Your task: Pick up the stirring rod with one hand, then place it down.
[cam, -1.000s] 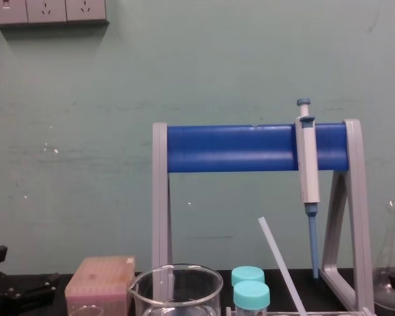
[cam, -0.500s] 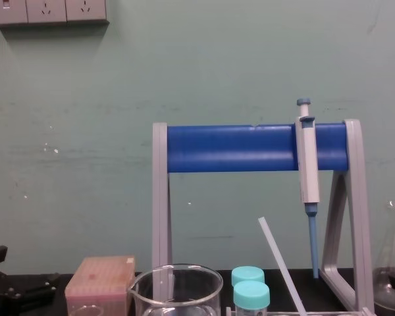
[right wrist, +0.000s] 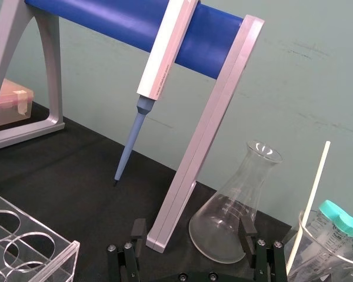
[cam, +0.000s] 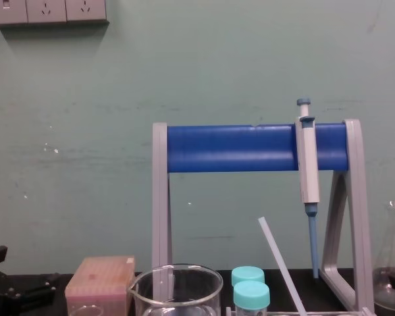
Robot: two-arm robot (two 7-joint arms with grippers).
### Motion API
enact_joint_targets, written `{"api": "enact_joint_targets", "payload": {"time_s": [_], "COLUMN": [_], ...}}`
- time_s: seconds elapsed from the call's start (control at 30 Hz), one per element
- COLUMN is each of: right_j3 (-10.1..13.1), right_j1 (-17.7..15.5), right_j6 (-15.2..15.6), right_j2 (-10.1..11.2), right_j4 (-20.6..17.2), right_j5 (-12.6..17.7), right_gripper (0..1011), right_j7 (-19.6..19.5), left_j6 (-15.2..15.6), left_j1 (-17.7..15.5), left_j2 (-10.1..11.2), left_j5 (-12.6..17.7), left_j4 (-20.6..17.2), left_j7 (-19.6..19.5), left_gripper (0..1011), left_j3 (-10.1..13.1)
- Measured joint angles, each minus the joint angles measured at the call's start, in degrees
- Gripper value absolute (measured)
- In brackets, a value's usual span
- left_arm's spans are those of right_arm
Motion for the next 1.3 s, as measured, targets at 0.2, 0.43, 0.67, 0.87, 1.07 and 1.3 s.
{"api": "enact_joint_targets", "payload": {"time_s": [0.2,0.43,0.67,0.87,1.07,1.3], "right_j3": [0.0,0.0,0.5,3.4,6.0,6.4], "right_j1": [0.0,0.0,-0.1,-0.4,-0.4,0.4], "right_j6": [0.0,0.0,0.3,4.4,10.9,18.1], "right_j2": [0.0,0.0,0.2,-0.2,-2.1,-3.8], "right_j4": [0.0,0.0,-0.3,-4.1,-8.8,-11.7], "right_j5": [0.0,0.0,0.0,5.6,13.9,19.7], "right_gripper": [1003,1003,1003,1003,1003,1003], "right_j7": [0.0,0.0,0.8,5.0,10.2,15.7], "left_j6": [0.0,0.0,0.0,0.0,0.0,0.0], "left_j1": [0.0,0.0,0.0,0.0,0.0,0.0], "left_j2": [0.0,0.0,0.0,0.0,0.0,0.0], "left_j5": [0.0,0.0,0.0,0.0,0.0,0.0], "left_j4": [0.0,0.0,0.0,0.0,0.0,0.0], "left_j7": [0.0,0.0,0.0,0.0,0.0,0.0], "left_gripper": [1000,1000,1000,1000,1000,1000], "left_j3": [0.0,0.0,0.0,0.0,0.0,0.0]}}
